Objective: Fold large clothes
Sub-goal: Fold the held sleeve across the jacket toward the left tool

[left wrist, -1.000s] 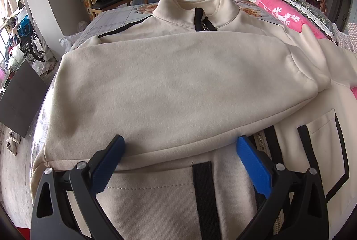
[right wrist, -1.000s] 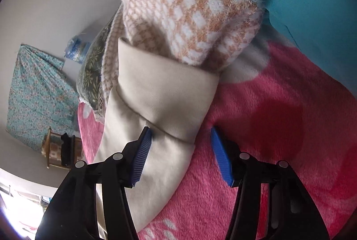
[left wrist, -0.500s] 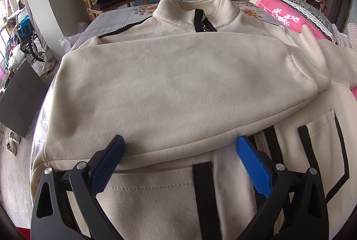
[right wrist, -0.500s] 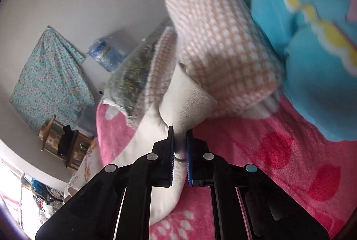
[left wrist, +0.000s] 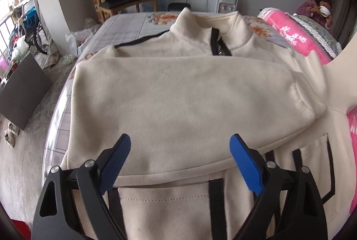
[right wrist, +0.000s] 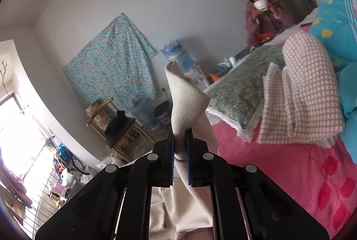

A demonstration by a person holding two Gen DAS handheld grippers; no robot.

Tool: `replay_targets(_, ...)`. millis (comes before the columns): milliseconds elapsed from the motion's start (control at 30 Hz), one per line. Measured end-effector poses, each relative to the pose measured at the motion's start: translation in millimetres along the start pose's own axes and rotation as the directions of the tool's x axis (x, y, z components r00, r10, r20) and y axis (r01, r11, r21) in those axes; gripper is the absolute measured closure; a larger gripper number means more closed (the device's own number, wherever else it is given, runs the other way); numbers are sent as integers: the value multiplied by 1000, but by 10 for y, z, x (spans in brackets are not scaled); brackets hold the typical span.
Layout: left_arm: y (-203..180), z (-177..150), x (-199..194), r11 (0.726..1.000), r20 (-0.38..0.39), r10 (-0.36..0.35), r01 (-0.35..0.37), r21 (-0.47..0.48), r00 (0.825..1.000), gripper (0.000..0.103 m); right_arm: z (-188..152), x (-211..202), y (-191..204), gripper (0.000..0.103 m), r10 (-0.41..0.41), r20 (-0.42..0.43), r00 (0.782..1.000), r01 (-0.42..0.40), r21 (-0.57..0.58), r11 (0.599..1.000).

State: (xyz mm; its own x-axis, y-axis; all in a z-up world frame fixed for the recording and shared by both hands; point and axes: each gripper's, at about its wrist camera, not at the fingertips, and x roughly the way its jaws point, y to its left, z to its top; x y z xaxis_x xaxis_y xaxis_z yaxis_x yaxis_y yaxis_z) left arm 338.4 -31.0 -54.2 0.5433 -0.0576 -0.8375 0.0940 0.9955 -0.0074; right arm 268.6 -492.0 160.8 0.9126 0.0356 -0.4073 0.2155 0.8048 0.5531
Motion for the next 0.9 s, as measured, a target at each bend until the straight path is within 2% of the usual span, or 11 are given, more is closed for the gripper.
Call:
replay_targets(67, 67, -38, 120, 1000, -39, -10, 9, -29, 999, 28, 10, 67, 148, 96, 31, -10, 999, -31, -4, 1000)
replay_targets(167, 91, -51, 113, 999, -27, 0, -1, -35, 1000, 35, -27, 156, 454, 96, 60, -14, 998, -60, -47, 997)
replay_targets(200, 123, -50, 85, 998, -21, -17, 16, -54, 1000, 41, -48, 189, 577, 96, 69, -18, 997, -70, -64, 995)
replay_targets(267, 243, -60, 0, 991, -11, -74, 73, -113, 997, 45, -91, 277, 815, 96, 98, -30, 995, -100, -83, 991)
replay_targets(400, 467, -98, -291, 980, 50, -102, 109, -166, 993, 53, -328, 426, 1356, 96, 153, -61, 986, -161, -140, 977)
replay_targets(600, 911, -285, -678, 962, 96, -128, 147, -229, 987, 56, -1099, 842, 2362, 96, 210, -186, 960, -260, -309, 915)
replay_targets(700, 1086, -401, -761, 954, 95, -139, 159, -255, 986, 57, -1745, 1096, 2775, 88, 180, -273, 945, -285, -416, 864)
replay_targets(733, 1135, -439, -768, 951, 91, -148, 167, -261, 985, 57, -2004, 1216, 2878, 69, 163, -334, 929, -308, -446, 841)
replay_targets(767, 1175, -473, -770, 949, 83, -156, 173, -265, 984, 57, -2259, 1326, 2966, 38, 140, -405, 904, -337, -470, 816)
replay_targets(800, 1204, -508, -772, 947, 76, -166, 181, -266, 983, 57, -2535, 1448, 3004, 30, 106, -478, 872, -365, -491, 791)
replay_targets(900, 1264, -590, -772, 941, 68, -193, 205, -271, 979, 57, -3194, 1644, 2921, 28, -7, -610, 792, -405, -534, 742)
